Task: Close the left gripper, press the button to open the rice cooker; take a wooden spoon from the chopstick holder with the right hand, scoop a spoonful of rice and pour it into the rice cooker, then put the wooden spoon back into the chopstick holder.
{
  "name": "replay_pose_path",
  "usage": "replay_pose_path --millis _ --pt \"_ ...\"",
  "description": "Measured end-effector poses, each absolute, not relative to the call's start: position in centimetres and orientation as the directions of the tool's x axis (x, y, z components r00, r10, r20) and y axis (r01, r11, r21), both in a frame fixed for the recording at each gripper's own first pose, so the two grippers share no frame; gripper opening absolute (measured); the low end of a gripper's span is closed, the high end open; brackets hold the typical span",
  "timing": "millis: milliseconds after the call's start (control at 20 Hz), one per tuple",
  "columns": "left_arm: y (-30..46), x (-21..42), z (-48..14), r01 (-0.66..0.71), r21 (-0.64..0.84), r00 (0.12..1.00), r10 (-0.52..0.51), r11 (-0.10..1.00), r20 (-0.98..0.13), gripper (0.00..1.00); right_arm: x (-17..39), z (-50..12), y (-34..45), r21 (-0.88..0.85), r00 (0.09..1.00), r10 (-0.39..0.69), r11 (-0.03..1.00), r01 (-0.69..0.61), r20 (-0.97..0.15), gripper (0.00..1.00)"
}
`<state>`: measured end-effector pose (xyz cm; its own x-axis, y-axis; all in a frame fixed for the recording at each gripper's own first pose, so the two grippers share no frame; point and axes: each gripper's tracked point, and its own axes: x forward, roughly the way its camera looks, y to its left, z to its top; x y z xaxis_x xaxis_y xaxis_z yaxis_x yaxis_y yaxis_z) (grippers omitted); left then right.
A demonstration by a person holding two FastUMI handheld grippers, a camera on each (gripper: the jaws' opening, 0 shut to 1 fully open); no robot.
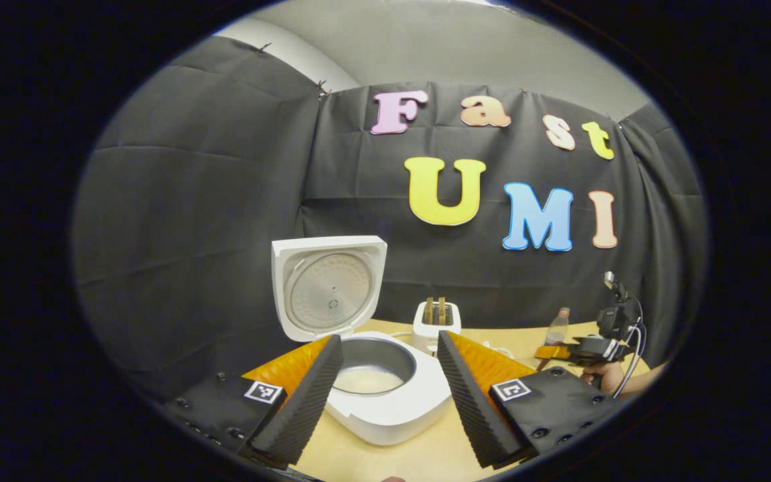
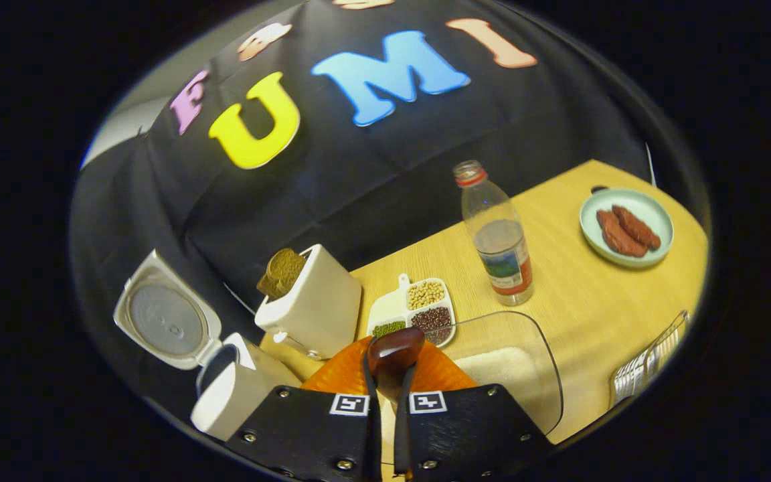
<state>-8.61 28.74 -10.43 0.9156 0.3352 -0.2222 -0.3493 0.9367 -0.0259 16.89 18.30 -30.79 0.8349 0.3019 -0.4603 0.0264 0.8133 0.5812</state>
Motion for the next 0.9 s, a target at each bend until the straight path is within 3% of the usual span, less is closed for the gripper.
replay_pose_path --millis 300,600,750,900 --pt "27.9 -8.5 -10.6 -0.317 -0.041 0.929 0.301 0.948 -0.215 0.98 17.0 -26.3 13.1 0.815 0.893 0.285 0.563 0.139 -0.349 0.07" --pt "27.1 -8.2 -10.1 -0.288 -0.040 0.941 0.275 0.957 -0.199 0.98 16.5 -20.9 13.2 0.942 0.909 0.358 0.322 0.092 -0.211 0.07" --pt "27.1 -8.6 -9.4 -0.286 -0.029 0.943 0.276 0.958 -0.186 0.98 16.3 -18.5 15.5 0.968 0.900 0.407 0.243 0.055 -0.154 0.07" --pt "27.9 -9.2 -8.9 -0.307 -0.009 0.939 0.302 0.952 -0.163 0.99 16.3 -17.3 19.0 0.966 0.868 0.477 0.259 0.010 -0.137 0.07"
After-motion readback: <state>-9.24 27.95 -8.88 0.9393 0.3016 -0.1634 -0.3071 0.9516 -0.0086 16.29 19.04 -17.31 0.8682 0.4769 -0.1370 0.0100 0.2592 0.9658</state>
